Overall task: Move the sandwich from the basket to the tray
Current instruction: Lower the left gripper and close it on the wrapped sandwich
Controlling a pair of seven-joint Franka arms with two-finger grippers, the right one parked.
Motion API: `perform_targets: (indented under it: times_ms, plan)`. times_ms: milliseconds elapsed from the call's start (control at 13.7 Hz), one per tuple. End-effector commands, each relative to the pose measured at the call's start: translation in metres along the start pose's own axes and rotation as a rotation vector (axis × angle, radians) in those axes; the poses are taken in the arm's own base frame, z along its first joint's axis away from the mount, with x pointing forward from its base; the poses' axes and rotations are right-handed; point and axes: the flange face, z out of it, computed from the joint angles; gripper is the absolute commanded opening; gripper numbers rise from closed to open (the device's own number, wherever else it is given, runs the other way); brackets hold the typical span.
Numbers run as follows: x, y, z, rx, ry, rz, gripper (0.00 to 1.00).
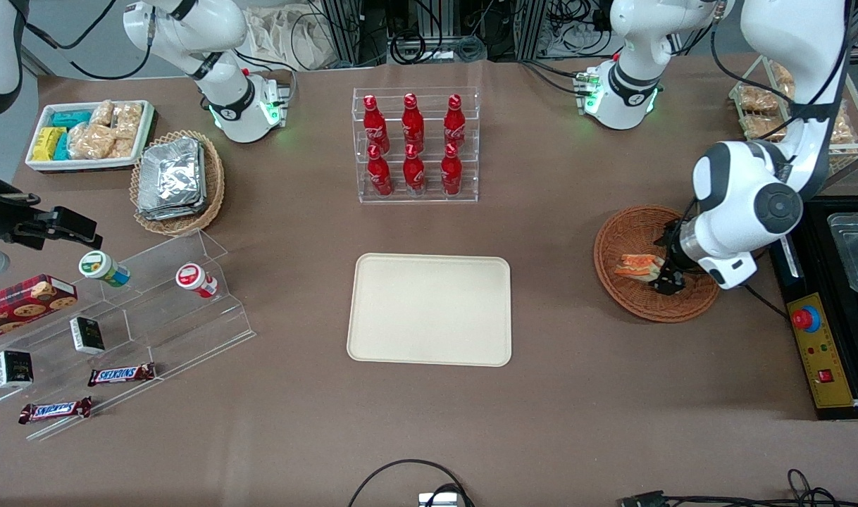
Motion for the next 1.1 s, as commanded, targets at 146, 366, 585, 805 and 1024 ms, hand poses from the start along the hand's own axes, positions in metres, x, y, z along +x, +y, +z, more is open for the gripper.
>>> perform_targets:
  times_ms: [146, 366, 585, 805, 1024]
  plan:
    - [-0.012, -0.003, 0.027, 0.002, 0.008, -0.003, 1.0]
    - [-0.008, -0.003, 0.027, -0.001, 0.009, -0.009, 1.0]
    - [-0.002, -0.003, 0.033, -0.005, 0.02, -0.009, 1.0]
    - [0.002, -0.003, 0.051, 0.03, 0.061, 0.043, 1.0]
    - [0.002, -0.002, 0.054, 0.026, 0.067, 0.039, 1.0]
